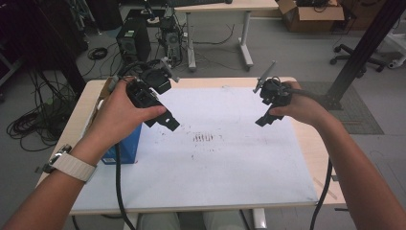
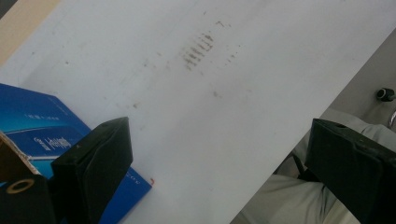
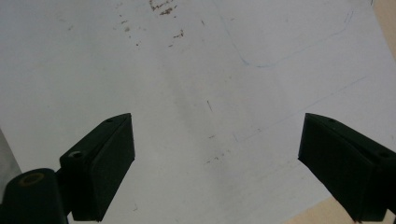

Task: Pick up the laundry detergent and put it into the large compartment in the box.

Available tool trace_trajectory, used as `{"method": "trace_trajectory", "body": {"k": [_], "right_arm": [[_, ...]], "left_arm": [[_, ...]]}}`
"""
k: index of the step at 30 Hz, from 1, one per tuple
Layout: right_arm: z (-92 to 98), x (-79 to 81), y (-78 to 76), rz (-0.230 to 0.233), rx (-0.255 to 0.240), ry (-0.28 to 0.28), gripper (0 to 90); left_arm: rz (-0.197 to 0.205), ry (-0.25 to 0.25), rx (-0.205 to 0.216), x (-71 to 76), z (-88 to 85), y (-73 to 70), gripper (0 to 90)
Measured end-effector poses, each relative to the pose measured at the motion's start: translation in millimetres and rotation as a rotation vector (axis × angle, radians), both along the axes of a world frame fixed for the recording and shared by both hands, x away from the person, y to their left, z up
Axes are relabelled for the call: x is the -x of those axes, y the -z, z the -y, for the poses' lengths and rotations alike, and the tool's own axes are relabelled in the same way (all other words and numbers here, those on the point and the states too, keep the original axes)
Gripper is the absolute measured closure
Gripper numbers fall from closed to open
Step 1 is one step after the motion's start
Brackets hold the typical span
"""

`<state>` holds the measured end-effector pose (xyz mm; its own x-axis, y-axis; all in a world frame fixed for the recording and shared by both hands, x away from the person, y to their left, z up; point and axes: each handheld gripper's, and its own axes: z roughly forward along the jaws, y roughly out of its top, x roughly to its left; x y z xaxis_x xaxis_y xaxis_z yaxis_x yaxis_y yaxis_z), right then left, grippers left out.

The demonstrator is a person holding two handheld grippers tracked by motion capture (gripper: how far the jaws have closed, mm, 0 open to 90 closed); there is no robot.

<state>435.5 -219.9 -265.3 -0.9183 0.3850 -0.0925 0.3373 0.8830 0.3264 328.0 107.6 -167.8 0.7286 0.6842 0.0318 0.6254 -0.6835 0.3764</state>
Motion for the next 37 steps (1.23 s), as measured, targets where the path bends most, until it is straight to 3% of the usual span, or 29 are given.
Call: {"method": "trace_trajectory", "body": {"k": [21,37], "right_arm": [[-3.8,4.3,-2.9,0.006,0.0,-0.01,10.5],[-4.2,4.4,-3.3,0.007,-0.002,-0.011,10.5]], "left_arm": [[0.005,0.002,-0.003,2.8,3.1,3.5,8.0],[-0.002,-0.004,0.017,1.5,0.5,4.7,8.0]]}}
